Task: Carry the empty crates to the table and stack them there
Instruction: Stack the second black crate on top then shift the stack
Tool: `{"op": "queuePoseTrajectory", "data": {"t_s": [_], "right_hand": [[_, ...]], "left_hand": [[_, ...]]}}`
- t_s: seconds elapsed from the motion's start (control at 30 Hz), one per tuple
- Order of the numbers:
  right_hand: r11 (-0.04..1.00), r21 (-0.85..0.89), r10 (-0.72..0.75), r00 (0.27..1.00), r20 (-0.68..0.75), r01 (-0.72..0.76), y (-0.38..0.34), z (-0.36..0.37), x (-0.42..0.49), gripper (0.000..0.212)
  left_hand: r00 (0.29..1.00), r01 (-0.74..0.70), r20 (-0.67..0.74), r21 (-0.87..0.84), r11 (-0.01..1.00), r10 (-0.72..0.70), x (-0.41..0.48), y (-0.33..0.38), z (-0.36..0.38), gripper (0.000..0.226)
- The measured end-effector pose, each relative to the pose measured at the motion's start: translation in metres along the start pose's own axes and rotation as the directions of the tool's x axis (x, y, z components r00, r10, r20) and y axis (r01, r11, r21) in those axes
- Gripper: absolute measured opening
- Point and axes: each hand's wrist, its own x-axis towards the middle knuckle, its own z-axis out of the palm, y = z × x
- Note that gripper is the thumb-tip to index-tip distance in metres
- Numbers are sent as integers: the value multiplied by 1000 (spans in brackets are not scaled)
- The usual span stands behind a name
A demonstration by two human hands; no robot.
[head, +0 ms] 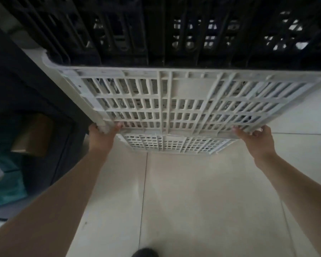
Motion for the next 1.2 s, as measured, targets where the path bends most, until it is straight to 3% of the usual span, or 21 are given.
{"op": "queuePoseTrajectory", "data": {"t_s": [0.13,0.3,0.37,0.43,0.5,0.6,0.87,1.2], "right_hand": [[988,-14,-157,984,-83,156,21,6,23,61],[953,215,-219,976,-5,215,40,15,39,45],[936,284,-216,976,-5,209,48,20,45,48],[922,339,-203,979,8,189,57,25,53,53],[908,369,-215,977,8,197,62,28,58,64],[902,370,-228,973,-23,220,60,26,61,106],[939,236,-247,968,-43,250,55,27,69,93],[954,160,-248,967,-57,254,49,22,74,97]], "left_hand": [[998,18,56,13,1000,-18,28,-20,9,86],[999,-28,-37,-123,992,23,31,-40,22,63],[996,-49,-76,-160,986,37,31,-42,26,50],[995,-67,-85,-175,982,52,31,-42,29,52],[993,-68,-105,-181,981,49,32,-44,30,70],[987,-63,-154,-171,983,37,33,-42,29,107],[987,-21,-159,-238,971,-18,29,-33,31,119],[973,-171,-190,-227,959,129,33,-45,41,93]]}}
